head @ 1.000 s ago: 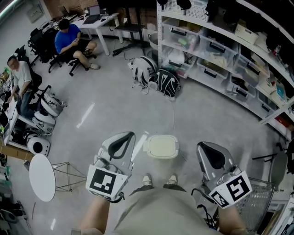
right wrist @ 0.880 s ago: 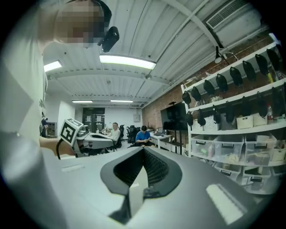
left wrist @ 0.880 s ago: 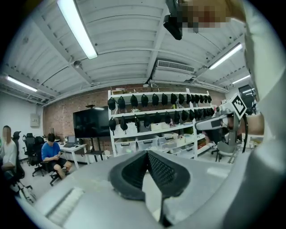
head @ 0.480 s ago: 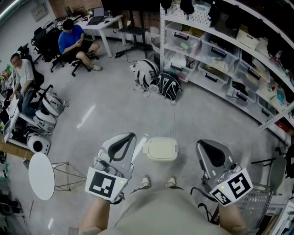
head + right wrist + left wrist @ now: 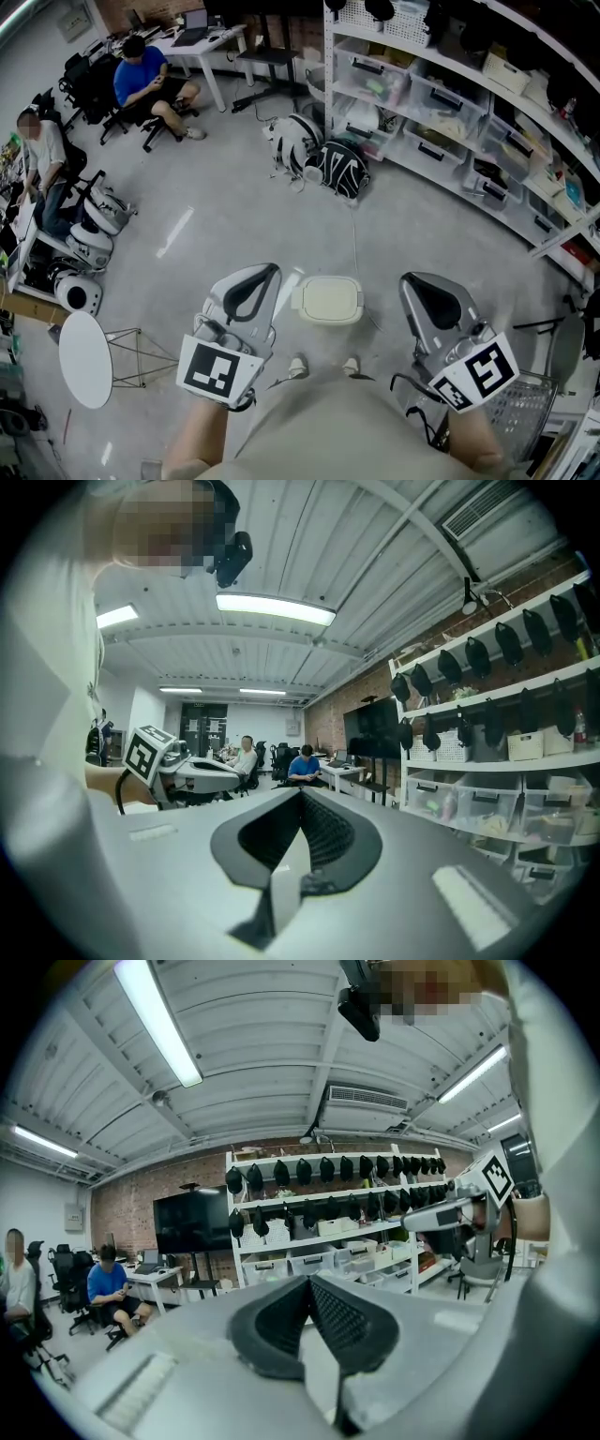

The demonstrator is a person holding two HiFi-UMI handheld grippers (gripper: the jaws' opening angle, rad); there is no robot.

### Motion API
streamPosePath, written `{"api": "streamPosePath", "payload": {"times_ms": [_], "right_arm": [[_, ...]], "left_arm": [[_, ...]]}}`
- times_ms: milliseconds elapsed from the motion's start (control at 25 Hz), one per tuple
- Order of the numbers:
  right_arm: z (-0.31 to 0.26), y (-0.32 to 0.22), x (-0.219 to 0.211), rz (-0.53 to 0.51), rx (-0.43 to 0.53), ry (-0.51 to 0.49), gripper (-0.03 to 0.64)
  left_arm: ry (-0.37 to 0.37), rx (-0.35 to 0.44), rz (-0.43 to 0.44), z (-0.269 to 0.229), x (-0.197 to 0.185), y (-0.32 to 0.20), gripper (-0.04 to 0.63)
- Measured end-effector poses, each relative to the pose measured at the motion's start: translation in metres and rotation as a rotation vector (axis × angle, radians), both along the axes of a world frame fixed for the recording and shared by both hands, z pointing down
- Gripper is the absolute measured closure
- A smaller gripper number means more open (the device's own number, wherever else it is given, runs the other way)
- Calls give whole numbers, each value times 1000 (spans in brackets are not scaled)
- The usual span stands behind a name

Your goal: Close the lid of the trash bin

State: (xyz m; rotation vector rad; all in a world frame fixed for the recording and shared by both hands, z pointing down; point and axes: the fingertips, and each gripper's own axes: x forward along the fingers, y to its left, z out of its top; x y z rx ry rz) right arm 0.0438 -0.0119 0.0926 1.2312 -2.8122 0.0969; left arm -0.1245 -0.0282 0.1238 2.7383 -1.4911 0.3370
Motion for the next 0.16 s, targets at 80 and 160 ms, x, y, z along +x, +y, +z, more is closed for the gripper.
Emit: {"api": "streamPosePath", "payload": {"times_ms": [80, 160], "right_arm": [[2, -4, -2, 0, 0, 0, 614], [5, -7, -5, -2, -1, -1, 614]], "left_arm": [[5, 3, 2, 1, 0, -3, 592], [7, 3, 2, 2, 0, -5, 592]]}}
